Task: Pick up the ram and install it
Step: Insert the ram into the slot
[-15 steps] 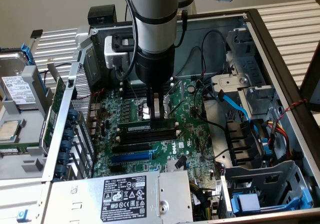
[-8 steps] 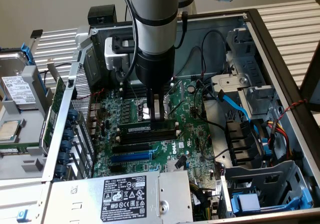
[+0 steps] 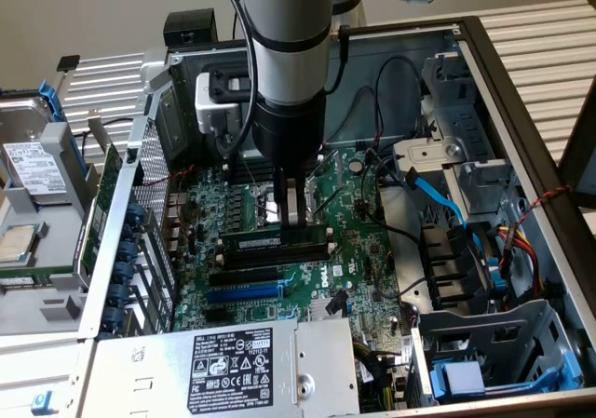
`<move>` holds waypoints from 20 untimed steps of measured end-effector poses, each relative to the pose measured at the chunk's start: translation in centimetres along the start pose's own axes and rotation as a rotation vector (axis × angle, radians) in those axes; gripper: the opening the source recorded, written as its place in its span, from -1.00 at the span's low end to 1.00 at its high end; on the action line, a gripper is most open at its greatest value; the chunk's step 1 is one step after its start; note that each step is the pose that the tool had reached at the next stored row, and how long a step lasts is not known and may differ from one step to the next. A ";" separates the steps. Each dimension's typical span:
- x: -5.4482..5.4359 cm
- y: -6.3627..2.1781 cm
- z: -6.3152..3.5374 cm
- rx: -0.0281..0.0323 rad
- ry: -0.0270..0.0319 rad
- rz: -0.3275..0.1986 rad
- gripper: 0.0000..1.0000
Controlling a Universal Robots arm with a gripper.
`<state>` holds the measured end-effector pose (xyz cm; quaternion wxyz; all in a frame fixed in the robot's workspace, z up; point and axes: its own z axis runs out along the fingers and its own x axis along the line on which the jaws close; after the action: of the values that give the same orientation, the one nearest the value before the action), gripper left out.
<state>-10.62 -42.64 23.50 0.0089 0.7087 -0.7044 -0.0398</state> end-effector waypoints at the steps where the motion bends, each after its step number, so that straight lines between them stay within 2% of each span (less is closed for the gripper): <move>1: 0.0 0.00 0.02 -0.0002 0.0003 0.000 -0.73; 20: 0.0 0.13 0.37 0.0014 0.0001 0.002 -0.73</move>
<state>-10.77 -42.65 23.14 0.0085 0.7081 -0.7049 -0.0393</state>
